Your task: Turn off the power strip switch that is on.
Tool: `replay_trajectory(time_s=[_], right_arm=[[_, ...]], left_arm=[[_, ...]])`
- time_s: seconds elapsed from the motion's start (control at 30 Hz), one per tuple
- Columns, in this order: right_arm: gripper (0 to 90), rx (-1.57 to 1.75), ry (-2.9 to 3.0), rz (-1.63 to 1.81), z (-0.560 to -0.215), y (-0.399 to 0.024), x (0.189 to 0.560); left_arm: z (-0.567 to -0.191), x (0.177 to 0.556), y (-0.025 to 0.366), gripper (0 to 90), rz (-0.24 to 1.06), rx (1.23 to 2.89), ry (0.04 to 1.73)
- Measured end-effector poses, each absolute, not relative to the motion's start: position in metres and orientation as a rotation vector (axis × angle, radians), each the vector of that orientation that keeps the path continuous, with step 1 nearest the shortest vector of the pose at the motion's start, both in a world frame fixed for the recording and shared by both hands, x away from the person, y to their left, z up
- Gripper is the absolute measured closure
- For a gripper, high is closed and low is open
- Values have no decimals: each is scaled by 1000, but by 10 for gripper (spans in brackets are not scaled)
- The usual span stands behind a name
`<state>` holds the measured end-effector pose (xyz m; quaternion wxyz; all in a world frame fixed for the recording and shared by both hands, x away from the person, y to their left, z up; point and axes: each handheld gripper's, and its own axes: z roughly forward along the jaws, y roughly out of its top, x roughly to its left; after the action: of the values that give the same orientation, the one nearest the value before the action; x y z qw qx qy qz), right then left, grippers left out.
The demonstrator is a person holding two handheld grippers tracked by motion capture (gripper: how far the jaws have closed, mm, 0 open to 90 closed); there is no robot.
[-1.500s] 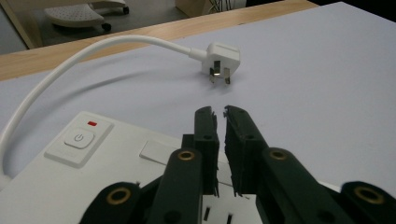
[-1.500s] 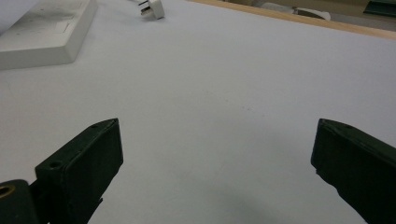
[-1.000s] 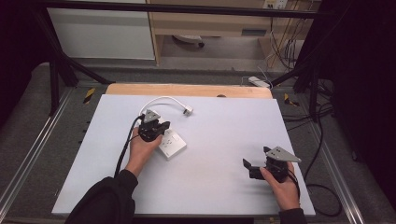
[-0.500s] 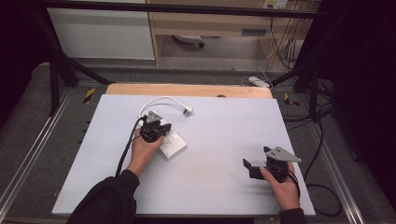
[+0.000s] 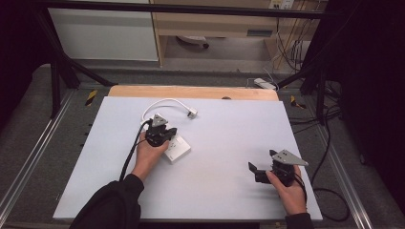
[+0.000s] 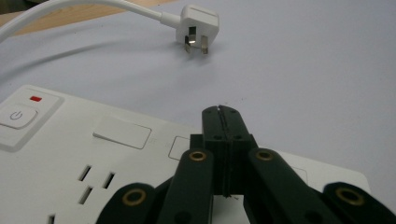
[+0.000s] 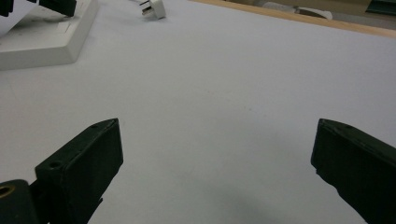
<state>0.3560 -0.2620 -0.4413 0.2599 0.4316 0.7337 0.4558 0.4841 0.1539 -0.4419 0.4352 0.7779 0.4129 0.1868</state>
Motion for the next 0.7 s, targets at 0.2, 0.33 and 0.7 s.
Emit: replay_trajectory(time_s=[0.2, 0.33, 0.7], right_arm=[[26, 1171, 1987, 1236, -441, -262, 356], [27, 1174, 1990, 1232, -442, -262, 357], [27, 1169, 1988, 1231, -441, -262, 356]], left_arm=[[-442, 485, 155, 900, 465, 1935, 1035], [-442, 482, 156, 900, 467, 1948, 1019], [-443, 482, 158, 900, 467, 1932, 1029]])
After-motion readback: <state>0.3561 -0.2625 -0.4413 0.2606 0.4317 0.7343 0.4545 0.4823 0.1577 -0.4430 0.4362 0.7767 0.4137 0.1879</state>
